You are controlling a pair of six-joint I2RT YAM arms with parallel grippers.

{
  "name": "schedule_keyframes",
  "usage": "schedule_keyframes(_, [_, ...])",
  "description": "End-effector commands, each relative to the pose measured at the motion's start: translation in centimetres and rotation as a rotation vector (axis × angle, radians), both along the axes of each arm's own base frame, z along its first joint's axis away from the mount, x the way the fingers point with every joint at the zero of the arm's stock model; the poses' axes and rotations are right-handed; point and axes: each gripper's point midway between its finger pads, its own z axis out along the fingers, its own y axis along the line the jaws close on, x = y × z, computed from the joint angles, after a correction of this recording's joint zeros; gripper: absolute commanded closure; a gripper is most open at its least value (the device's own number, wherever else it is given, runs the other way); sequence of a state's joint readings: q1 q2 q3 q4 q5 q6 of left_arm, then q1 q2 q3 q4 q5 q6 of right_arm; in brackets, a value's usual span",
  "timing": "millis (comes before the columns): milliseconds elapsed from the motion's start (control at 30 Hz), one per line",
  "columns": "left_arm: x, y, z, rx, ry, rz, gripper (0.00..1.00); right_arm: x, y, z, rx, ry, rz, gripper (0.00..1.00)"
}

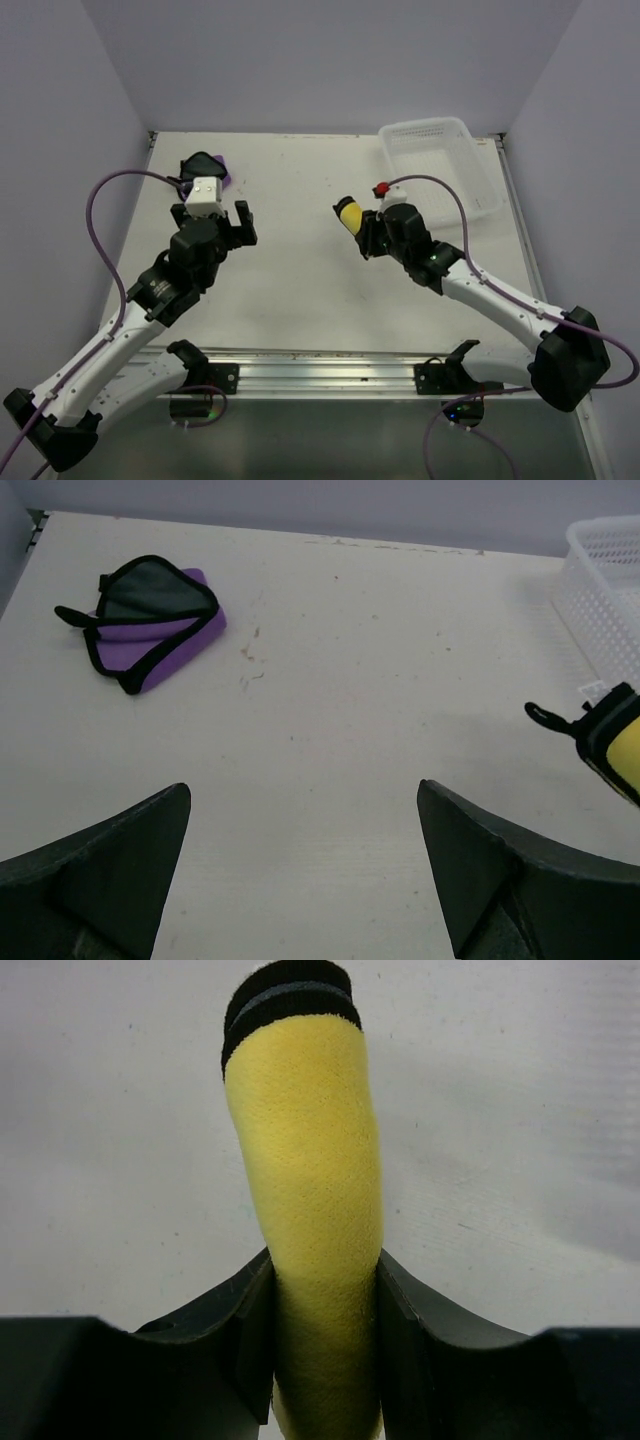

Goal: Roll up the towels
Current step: Place the rolled towel into the container

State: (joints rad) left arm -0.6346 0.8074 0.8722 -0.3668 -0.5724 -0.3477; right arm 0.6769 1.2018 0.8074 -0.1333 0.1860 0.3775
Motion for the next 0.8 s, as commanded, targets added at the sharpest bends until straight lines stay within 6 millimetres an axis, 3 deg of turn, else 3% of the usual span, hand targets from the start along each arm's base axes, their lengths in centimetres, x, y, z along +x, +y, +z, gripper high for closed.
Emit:
schedule_keyframes(0, [0.0,1.9,-0.7,0.065,-0.025,0.068,0.00,1.3,0.4,3.1,0.016,-0.035,0.057,0.59])
schedule_keyframes(167, [0.1,2.2,-1.0,0.078,-0.021,0.080,0.00,5.4,-3.0,6.4,0.051,-0.078,-0.020,0.59])
schedule_keyframes(233, [0.0,2.3,-1.2,0.080,-0.019,0.083,0.00,6.9,-4.1,6.6,0.055,-0.070,-0.037,0.59])
schedule_keyframes(400, [-0.3,2.5,-0.8,0.069,-0.038,0.080,0.00,11.4,-9.2,8.3,0.009,-0.114,-0.144,0.59])
schedule_keyframes(633, [-0.2,1.9,-1.1,0.072,-0.028,0.053,0.00,16.3,-15.0,7.2,-0.209,-0.142,-0.226,0.59])
schedule_keyframes(767, [0.0,1.7,-1.4,0.081,-0.018,0.048,0.00,19.1,-15.8,4.2,-0.210,-0.119,-0.230,0.59])
